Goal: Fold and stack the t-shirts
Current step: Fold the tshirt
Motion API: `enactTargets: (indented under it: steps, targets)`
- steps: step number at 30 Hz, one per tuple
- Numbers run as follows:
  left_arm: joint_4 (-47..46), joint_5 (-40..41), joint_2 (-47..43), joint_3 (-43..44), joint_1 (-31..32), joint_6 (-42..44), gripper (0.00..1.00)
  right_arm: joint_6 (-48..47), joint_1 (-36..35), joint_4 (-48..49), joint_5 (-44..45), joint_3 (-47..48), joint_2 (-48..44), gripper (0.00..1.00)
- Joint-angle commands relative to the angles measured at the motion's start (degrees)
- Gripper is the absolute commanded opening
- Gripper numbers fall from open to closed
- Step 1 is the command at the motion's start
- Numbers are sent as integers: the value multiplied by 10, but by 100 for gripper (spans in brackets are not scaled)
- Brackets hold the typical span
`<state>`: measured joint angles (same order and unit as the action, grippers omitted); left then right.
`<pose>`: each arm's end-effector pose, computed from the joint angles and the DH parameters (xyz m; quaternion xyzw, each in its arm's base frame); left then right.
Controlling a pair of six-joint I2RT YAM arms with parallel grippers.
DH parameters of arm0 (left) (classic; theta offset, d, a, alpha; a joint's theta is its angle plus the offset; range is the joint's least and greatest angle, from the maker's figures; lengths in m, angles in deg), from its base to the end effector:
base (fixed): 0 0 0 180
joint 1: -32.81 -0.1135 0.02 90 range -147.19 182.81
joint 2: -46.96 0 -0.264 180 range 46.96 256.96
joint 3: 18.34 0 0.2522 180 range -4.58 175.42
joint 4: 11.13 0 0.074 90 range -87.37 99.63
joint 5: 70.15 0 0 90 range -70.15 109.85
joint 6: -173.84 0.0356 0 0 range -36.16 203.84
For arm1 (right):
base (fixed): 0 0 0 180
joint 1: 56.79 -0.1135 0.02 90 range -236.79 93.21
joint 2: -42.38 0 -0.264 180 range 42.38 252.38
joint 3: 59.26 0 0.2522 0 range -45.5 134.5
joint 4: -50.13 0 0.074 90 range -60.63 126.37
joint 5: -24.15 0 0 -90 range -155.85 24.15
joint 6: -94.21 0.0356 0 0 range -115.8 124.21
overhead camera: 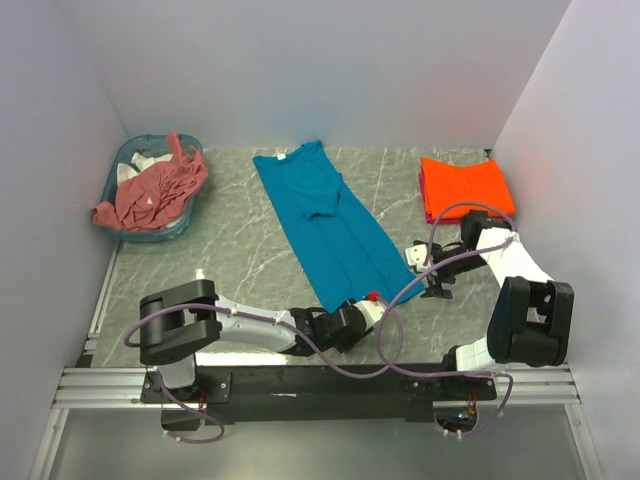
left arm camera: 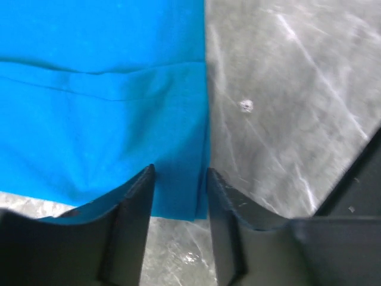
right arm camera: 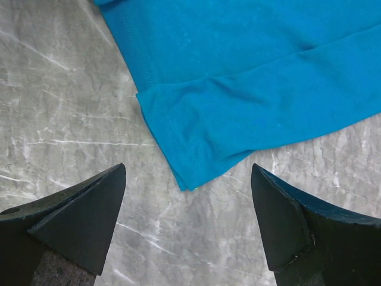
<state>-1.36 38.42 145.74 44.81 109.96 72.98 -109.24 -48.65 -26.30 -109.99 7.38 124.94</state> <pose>0.0869 -0.3299 0.1508 0.4480 0.7980 -0.1528 0.3731 0.2255 -0.0072 0.2066 -0.7319 0.5682 0.1999 0.3186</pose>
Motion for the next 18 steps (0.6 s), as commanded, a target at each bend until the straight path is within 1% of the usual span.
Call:
enactTargets:
  steps: [1,5,8,9,10,12,16,18]
  targets:
    - [18,80,10,10,5,-29,42,-47,2,-20,-7,-6,1,91]
    - [34,98,2,-9,6,-51,30,-52,1,-13,-6,-15,1,90]
    - [35,93,-3,-21,6,-63,13,-53,-4,-3,3,-20,2,90]
    - [35,90,-4,-21,6,-65,2,-55,-6,0,7,-23,1,89]
    - [30,84,-4,-24,8,-65,0,-67,-8,4,13,-29,-1,88]
    - [21,67,-8,-25,11,-62,0,-77,-21,17,35,-43,-5,88]
    - [-3,37,-17,-30,12,-61,0,-61,-60,51,71,-63,-18,82]
    - [-17,24,-27,-36,12,-62,0,-46,-76,95,98,-84,-24,81]
